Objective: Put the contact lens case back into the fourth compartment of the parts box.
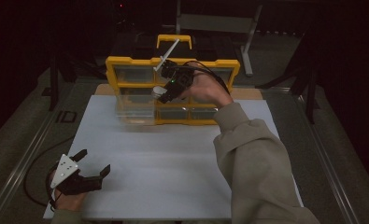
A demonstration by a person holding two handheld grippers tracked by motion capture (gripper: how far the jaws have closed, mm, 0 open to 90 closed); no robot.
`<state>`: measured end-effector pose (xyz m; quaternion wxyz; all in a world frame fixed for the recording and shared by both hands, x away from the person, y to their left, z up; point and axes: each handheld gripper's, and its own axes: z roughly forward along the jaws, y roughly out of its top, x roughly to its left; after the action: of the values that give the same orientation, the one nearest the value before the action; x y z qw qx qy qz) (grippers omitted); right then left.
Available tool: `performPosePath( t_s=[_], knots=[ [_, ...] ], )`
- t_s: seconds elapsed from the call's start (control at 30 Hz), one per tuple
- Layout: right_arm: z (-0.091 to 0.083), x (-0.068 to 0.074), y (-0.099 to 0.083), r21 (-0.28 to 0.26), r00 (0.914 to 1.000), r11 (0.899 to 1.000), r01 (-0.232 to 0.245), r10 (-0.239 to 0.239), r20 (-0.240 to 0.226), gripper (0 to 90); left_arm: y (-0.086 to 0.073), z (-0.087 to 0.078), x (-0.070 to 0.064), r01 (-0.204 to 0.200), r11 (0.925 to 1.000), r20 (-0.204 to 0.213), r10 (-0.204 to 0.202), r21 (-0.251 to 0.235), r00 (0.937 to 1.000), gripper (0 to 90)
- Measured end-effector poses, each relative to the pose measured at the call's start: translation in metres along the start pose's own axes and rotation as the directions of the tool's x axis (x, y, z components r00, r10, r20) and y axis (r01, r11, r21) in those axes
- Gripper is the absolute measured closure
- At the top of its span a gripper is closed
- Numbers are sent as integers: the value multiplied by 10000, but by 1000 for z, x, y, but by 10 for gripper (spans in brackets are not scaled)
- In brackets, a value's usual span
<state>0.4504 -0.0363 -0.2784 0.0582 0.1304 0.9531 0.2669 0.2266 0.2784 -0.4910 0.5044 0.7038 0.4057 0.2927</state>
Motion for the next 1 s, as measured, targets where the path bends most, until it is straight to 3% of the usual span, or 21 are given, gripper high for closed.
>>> performPosePath(
  t_s=[0.43,1.0],
  knots=[
    [8,1,11,-154,9998,9997,-194,194,16,487,0,0,0,-16,10000,-12,16,12,10000,0],
    [32,6,27,-278,9997,9994,-229,226,-87,487,0,-1,0,2,10000,-5,-2,-18,10000,0]
  ],
)
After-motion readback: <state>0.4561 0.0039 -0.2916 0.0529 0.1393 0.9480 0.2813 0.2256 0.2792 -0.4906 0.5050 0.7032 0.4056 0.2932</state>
